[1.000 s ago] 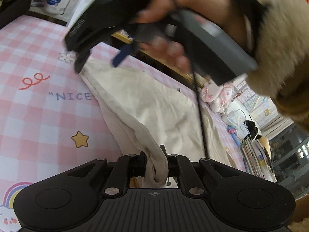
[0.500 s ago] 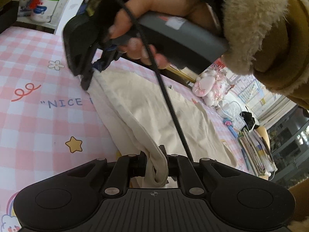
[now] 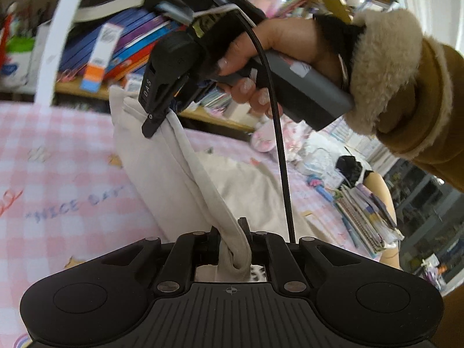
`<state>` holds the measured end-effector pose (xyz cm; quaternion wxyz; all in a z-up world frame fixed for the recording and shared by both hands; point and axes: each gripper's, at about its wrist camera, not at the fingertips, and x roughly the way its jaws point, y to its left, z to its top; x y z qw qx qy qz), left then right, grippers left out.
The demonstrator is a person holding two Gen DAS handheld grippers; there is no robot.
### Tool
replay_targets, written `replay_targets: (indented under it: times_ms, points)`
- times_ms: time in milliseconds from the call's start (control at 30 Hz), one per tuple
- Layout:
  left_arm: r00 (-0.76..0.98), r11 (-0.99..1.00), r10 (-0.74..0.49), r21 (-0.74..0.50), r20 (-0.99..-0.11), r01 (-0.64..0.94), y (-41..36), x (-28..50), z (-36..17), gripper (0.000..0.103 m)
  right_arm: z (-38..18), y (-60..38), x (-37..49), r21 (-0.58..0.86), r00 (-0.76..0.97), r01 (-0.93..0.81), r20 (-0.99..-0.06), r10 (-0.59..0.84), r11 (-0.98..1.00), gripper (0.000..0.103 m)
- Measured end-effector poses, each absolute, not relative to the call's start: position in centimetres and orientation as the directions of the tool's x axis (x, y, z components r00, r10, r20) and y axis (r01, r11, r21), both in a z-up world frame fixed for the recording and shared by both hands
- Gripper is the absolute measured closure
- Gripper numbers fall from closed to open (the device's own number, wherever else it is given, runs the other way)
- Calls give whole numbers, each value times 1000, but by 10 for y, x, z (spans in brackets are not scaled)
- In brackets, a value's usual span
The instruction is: Fold clothes
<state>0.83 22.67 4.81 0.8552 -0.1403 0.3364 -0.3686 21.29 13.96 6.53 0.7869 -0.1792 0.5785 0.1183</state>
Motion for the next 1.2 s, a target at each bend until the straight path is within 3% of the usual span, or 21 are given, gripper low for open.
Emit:
replay_targets:
  times_ms: [433, 967, 1200]
  points:
    - [491, 703, -702, -392, -516, 593, 133, -2, 57, 94, 104, 22, 198, -64, 380, -362, -921, 84, 930, 96]
    - [581, 855, -496, -249, -645, 454, 1, -25, 57, 94, 103, -123, 177, 112, 435, -486, -829, 351, 867, 96]
    - [568, 859, -474, -212, -673, 466, -34, -28, 60, 94, 101, -172, 170, 173, 443, -518, -784, 435, 838, 96]
